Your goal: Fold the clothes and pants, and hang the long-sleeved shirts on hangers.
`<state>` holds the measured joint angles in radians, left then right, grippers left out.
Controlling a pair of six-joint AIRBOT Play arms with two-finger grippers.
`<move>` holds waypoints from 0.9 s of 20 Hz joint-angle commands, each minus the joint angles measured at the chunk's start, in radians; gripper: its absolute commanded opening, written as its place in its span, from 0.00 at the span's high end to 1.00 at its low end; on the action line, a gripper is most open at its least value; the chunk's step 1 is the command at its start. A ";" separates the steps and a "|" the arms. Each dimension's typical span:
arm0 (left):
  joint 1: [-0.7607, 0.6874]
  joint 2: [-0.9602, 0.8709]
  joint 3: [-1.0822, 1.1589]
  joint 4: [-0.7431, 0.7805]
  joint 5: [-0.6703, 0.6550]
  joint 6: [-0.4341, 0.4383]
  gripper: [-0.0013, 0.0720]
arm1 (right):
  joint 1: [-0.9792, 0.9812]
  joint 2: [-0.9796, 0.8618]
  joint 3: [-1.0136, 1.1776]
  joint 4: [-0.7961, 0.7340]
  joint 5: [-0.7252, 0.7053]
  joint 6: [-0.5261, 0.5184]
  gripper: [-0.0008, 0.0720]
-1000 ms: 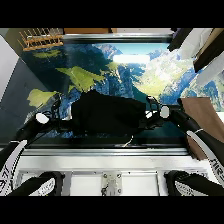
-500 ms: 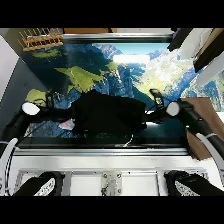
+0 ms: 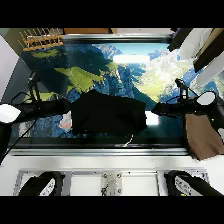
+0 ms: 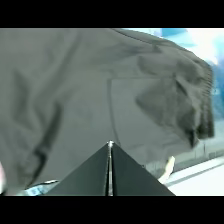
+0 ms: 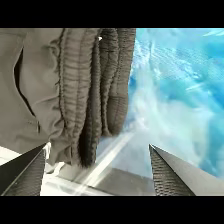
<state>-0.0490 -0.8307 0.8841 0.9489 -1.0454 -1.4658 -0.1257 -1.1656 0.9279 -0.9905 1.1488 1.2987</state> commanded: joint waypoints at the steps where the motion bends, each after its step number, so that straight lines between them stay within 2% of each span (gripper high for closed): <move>1: -0.099 -0.002 0.004 0.001 0.002 -0.008 0.96 | -0.045 -0.167 0.001 0.164 0.010 -0.165 0.00; 4: -0.179 -0.056 0.004 0.001 0.002 -0.021 0.96 | -0.045 -0.319 0.001 0.318 0.012 -0.285 0.00; 7: -0.219 -0.107 0.004 0.000 0.002 -0.044 0.96 | -0.046 -0.399 0.001 0.348 0.010 -0.329 0.00; 12: -0.223 -0.135 0.004 0.001 0.007 -0.053 0.96 | -0.045 -0.428 0.001 0.352 -0.001 -0.335 0.00; 18: -0.224 -0.134 0.004 0.000 0.024 -0.053 0.96 | 0.027 -0.465 0.001 0.425 -0.011 -0.336 0.00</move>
<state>-0.2714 -0.9630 0.8871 0.9493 -1.0279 -1.5185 -0.1303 -1.6112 0.9283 -0.6018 1.1458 0.9680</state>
